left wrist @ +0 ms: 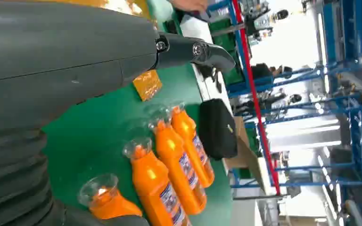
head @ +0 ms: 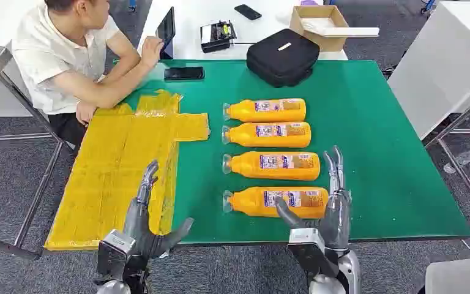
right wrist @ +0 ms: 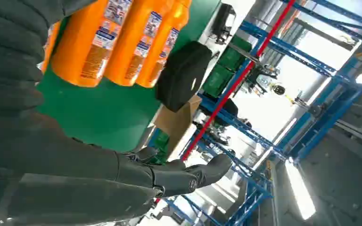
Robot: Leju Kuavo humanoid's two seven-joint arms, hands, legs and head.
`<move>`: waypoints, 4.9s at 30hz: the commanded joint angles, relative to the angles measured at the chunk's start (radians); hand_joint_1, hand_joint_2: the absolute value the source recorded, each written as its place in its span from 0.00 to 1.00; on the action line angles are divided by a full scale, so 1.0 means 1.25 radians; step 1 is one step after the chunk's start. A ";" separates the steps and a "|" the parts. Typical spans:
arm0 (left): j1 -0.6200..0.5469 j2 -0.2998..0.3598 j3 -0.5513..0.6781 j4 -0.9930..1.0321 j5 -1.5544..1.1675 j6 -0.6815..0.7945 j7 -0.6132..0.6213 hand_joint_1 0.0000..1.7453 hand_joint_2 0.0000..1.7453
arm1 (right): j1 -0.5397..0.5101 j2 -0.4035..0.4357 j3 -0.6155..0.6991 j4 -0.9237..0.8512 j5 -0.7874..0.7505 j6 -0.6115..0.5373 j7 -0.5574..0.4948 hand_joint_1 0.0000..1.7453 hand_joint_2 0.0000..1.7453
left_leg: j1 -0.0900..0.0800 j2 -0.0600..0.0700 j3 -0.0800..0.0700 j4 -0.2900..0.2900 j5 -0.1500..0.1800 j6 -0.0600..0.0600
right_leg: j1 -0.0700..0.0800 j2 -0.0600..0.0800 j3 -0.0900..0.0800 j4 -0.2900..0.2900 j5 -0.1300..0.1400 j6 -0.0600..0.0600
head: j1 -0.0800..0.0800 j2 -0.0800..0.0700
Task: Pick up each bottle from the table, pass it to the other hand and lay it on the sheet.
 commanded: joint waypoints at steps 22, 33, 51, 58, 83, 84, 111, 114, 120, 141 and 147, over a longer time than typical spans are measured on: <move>-0.011 -0.023 -0.003 0.020 -0.041 0.036 -0.002 0.00 1.00 | -0.007 -0.054 -0.001 0.101 0.157 0.043 0.163 0.00 1.00 | 0.001 0.001 0.004 -0.001 -0.001 0.000 | 0.002 0.000 0.004 -0.002 -0.001 -0.003 | 0.000 0.000; -0.034 -0.023 -0.020 0.039 -0.045 0.018 -0.021 0.00 1.00 | -0.019 -0.187 0.043 0.184 0.333 0.062 0.312 0.00 1.00 | 0.000 0.002 0.004 -0.001 -0.002 0.001 | 0.001 0.001 0.005 -0.002 -0.001 -0.003 | 0.000 0.000; -0.047 -0.020 -0.033 0.048 -0.009 0.001 -0.026 0.00 1.00 | -0.073 -0.322 0.134 0.257 0.361 0.100 0.365 0.00 1.00 | 0.000 0.001 0.002 0.000 -0.001 0.000 | 0.001 0.000 0.003 -0.001 0.000 -0.002 | 0.000 0.000; -0.049 -0.021 -0.046 0.045 -0.003 -0.005 -0.026 0.00 1.00 | -0.121 -0.342 0.143 0.316 0.352 0.112 0.371 0.00 1.00 | 0.000 0.001 0.002 0.000 -0.001 0.001 | 0.001 0.001 0.003 -0.001 0.000 -0.002 | 0.000 0.000; -0.048 -0.011 -0.069 0.038 -0.003 -0.012 -0.003 0.00 1.00 | -0.188 -0.320 0.103 0.488 0.362 0.144 0.396 0.00 1.00 | 0.000 0.001 0.003 0.000 -0.001 0.000 | 0.001 0.000 0.004 -0.001 -0.001 -0.003 | 0.000 0.000; -0.048 -0.011 -0.069 0.038 -0.003 -0.012 -0.003 0.00 1.00 | -0.187 -0.321 0.103 0.488 0.362 0.144 0.396 0.00 1.00 | 0.000 0.001 0.003 0.000 -0.001 0.000 | 0.001 0.000 0.004 -0.001 0.000 -0.003 | 0.000 0.000; -0.060 -0.005 -0.072 0.055 0.000 -0.020 -0.011 0.00 1.00 | -0.143 -0.428 0.097 0.540 0.146 0.281 0.383 1.00 1.00 | 0.000 -0.005 0.010 -0.001 -0.003 0.003 | 0.001 -0.005 0.005 -0.004 -0.003 -0.001 | 0.000 0.000; -0.060 -0.005 -0.072 0.055 0.000 -0.020 -0.011 0.00 1.00 | -0.143 -0.428 0.097 0.540 0.146 0.281 0.383 1.00 1.00 | 0.000 -0.004 0.013 -0.001 -0.003 0.004 | 0.001 -0.004 0.008 -0.005 -0.004 0.000 | 0.000 0.000; -0.061 -0.004 -0.075 0.059 0.005 -0.024 -0.016 0.00 1.00 | -0.121 -0.449 0.102 0.504 0.085 0.297 0.371 1.00 1.00 | 0.000 -0.004 0.016 0.000 -0.004 0.004 | 0.001 -0.004 0.011 -0.006 -0.004 0.000 | 0.000 0.000; -0.047 -0.024 -0.002 0.161 0.383 -0.040 0.156 0.00 1.00 | -0.056 -0.390 0.064 0.236 -0.145 0.227 0.279 1.00 1.00 | -0.001 0.002 0.016 0.000 -0.008 0.005 | 0.000 0.001 0.018 -0.005 -0.004 -0.001 | 0.000 0.000; -0.038 -0.024 0.009 0.131 0.381 -0.016 0.127 0.00 1.00 | -0.039 -0.353 0.029 0.202 -0.142 0.230 0.264 1.00 1.00 | -0.001 0.002 0.013 0.000 -0.008 0.004 | 0.001 0.001 0.016 -0.005 -0.004 -0.002 | 0.000 0.000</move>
